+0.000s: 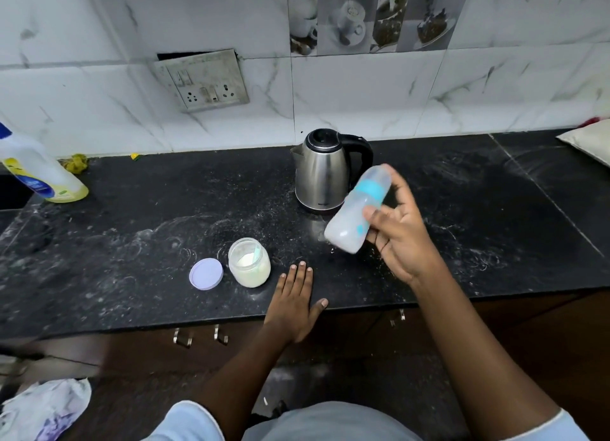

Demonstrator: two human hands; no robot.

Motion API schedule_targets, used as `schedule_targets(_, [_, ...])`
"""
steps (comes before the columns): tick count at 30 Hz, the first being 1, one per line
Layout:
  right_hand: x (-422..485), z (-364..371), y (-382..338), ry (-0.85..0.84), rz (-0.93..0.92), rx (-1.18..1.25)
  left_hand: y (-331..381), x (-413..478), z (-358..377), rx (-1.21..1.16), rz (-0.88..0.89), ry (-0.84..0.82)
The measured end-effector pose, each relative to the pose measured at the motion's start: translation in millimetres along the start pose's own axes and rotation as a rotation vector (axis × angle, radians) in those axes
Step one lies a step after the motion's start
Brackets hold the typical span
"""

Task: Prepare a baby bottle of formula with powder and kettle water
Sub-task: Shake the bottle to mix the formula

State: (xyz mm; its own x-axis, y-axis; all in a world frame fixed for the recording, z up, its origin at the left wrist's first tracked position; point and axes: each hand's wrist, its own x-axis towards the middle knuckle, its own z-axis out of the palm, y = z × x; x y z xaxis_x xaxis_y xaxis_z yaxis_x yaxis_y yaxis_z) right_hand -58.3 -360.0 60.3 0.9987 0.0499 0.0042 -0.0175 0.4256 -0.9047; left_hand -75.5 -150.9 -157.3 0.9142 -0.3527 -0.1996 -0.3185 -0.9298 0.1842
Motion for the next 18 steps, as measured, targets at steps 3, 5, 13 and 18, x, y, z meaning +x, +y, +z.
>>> schedule_targets(3, [1.5,-3.9,3.9,0.043,-0.014,0.014,0.9,-1.7,1.6,0.005,-0.001,0.009])
schedule_targets(5, [-3.2,-5.7,5.0,-0.072,0.039,-0.12,0.6,-2.2,2.8,0.011,-0.007,0.016])
schedule_targets(13, [-11.2,-14.0,12.0,-0.012,0.02,-0.084,1.6,-2.8,3.5,0.027,-0.002,0.044])
schedule_targets(18, [-12.3,-12.2,13.3,0.185,-0.076,0.127,1.2,-2.9,3.7,0.025,0.003,0.044])
